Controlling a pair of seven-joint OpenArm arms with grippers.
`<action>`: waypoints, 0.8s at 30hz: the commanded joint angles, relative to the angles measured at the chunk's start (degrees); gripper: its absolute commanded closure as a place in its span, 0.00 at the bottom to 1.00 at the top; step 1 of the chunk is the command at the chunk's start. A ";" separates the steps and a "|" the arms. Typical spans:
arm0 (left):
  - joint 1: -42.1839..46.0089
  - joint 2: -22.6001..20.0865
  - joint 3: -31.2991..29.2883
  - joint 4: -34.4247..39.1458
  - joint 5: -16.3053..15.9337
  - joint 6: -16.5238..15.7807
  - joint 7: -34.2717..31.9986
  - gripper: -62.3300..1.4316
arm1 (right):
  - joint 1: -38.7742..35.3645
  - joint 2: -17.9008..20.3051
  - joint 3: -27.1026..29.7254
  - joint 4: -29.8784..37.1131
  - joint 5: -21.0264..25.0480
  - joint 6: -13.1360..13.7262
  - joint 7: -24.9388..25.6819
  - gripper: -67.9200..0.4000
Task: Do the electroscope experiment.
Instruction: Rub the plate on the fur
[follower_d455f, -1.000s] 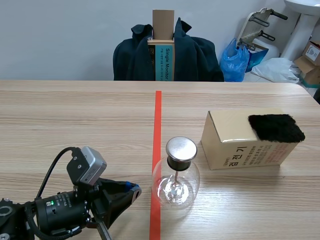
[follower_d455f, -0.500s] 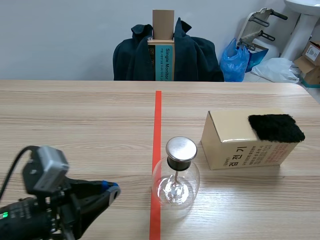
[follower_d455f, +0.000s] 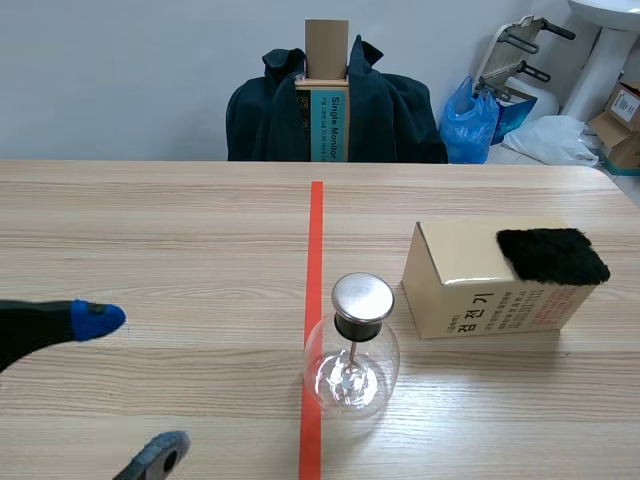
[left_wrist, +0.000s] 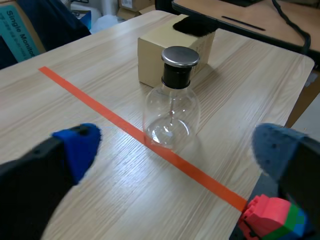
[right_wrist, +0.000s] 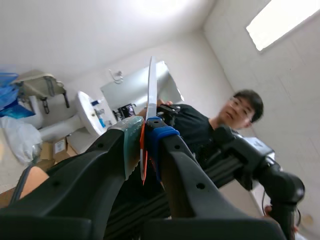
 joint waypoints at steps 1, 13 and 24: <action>-0.81 0.31 0.37 -0.63 -0.63 0.46 -0.92 0.00 | 0.50 0.92 0.09 0.52 -0.83 1.29 0.61 0.98; -0.81 0.31 0.33 -0.63 -0.20 0.48 -0.85 0.00 | 9.09 -5.92 -6.88 -7.80 -21.24 3.37 1.44 0.98; -0.81 0.31 0.33 -0.63 -0.24 0.50 -0.85 0.00 | 14.97 -9.40 -12.26 -21.33 -36.24 1.20 -0.13 0.98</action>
